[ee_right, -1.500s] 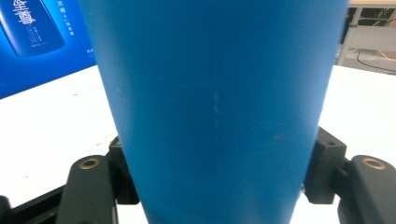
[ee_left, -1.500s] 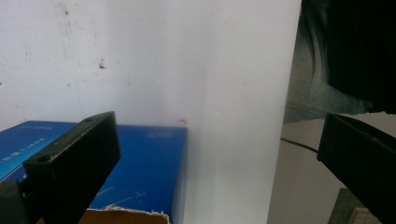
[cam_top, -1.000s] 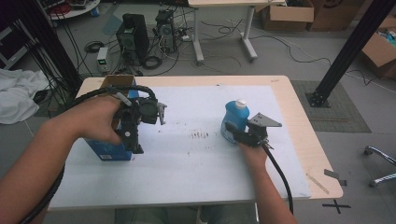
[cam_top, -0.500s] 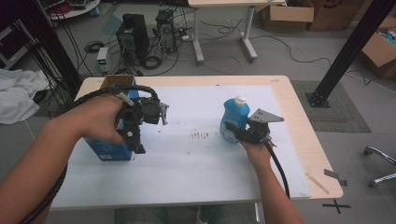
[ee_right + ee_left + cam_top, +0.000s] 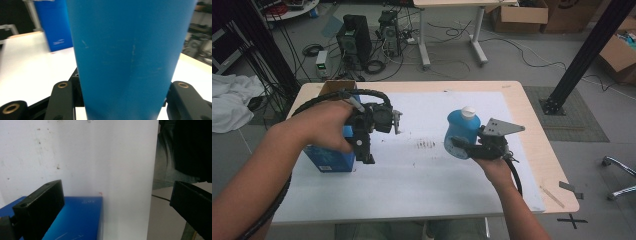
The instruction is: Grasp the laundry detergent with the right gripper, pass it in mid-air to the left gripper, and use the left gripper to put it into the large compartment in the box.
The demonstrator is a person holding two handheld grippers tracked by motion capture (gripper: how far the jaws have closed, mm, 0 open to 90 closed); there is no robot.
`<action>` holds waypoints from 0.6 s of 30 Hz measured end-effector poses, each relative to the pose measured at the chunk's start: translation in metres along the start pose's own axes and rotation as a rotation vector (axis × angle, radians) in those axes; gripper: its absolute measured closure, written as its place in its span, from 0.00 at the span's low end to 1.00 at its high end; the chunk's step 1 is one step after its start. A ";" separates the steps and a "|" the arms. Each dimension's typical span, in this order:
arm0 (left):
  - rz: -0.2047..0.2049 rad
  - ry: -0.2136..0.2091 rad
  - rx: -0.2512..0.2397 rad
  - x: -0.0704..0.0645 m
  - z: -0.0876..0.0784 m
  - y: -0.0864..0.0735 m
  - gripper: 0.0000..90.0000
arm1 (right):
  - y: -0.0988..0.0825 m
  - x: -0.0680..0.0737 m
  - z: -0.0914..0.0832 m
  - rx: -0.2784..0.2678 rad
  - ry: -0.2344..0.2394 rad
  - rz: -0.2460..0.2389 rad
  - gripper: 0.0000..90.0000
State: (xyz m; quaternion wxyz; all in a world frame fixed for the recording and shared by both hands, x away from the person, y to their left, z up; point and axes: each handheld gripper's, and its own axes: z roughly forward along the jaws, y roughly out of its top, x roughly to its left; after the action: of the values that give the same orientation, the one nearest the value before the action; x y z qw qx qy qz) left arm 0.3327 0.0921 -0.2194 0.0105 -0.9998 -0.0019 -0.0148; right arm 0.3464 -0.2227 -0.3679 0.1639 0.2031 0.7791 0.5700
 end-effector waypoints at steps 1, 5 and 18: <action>0.001 -0.001 -0.002 0.000 0.000 0.001 0.00 | 0.001 0.002 0.000 0.002 0.014 -0.006 0.51; 0.012 -0.001 0.001 -0.001 -0.001 0.007 0.00 | 0.002 0.014 0.003 0.023 0.100 -0.048 0.51; 0.041 -0.017 0.000 -0.003 0.004 0.026 0.00 | 0.001 0.062 0.047 0.038 0.308 -0.134 0.51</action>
State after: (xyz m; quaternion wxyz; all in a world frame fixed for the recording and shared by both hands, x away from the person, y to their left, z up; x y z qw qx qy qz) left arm 0.3300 0.0663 -0.2236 0.0110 -0.9998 0.0185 -0.0061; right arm 0.3158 -0.1527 -0.3827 0.0764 0.0637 0.8173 0.5675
